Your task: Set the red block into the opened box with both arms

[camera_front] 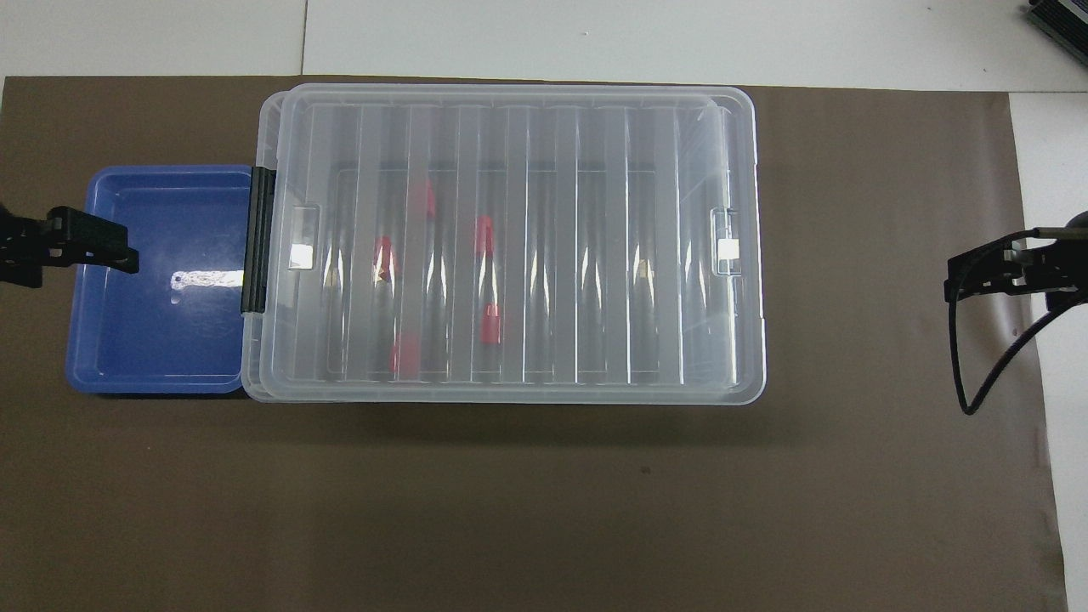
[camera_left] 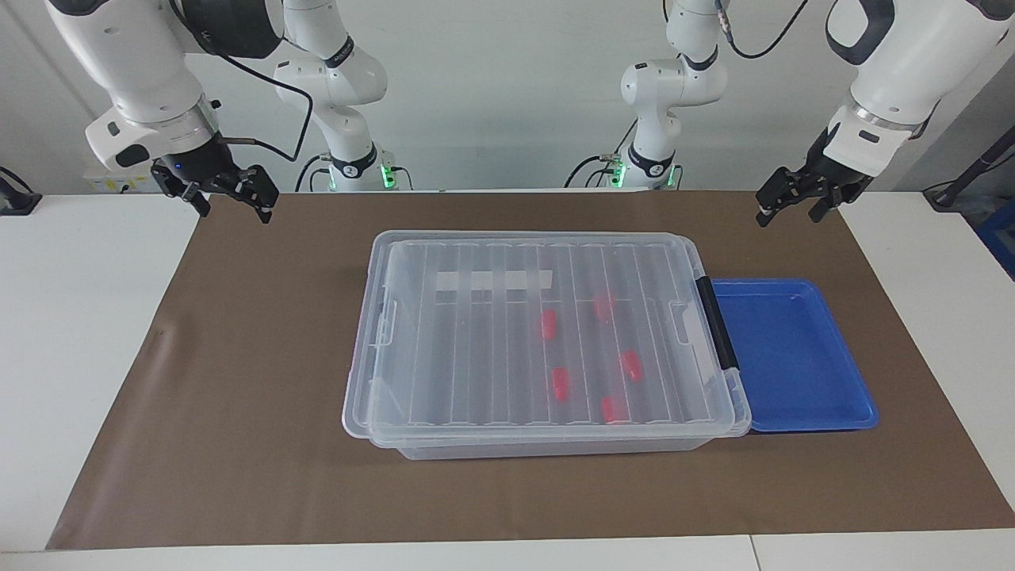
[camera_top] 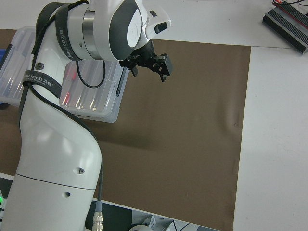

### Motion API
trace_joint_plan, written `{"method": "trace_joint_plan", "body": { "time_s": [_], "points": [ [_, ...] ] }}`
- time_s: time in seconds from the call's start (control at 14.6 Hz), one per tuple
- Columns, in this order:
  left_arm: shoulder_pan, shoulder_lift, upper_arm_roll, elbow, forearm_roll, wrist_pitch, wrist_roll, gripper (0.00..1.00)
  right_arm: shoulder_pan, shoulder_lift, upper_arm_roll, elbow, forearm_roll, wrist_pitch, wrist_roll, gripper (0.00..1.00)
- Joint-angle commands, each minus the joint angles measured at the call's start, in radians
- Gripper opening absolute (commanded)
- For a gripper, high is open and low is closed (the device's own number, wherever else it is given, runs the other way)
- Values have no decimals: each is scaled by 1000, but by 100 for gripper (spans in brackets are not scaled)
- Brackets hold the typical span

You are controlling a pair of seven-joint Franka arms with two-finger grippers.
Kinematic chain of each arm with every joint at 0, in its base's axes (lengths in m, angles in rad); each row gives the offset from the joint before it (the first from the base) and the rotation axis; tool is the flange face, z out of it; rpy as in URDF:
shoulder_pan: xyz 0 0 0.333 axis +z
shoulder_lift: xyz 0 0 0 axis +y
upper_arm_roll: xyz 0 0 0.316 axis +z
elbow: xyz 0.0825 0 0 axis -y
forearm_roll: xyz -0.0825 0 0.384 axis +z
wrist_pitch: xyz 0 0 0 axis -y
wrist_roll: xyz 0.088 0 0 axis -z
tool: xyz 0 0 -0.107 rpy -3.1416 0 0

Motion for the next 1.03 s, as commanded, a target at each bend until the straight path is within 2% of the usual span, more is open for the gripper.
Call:
{"method": "trace_joint_plan", "body": {
  "time_s": [0.0, 0.34, 0.96],
  "points": [
    [1, 16, -4, 33, 52, -18, 13, 100, -9, -18, 5, -19, -1, 0, -27, 100],
    [1, 13, -4, 25, 123, -1, 33, 100, -12, -18, 5, -19, -1, -2, -30, 100],
    [1, 10, -5, 10, 126, 34, 35, 100, -12, -19, 5, -24, -1, 6, -47, 100]
  ]
}}
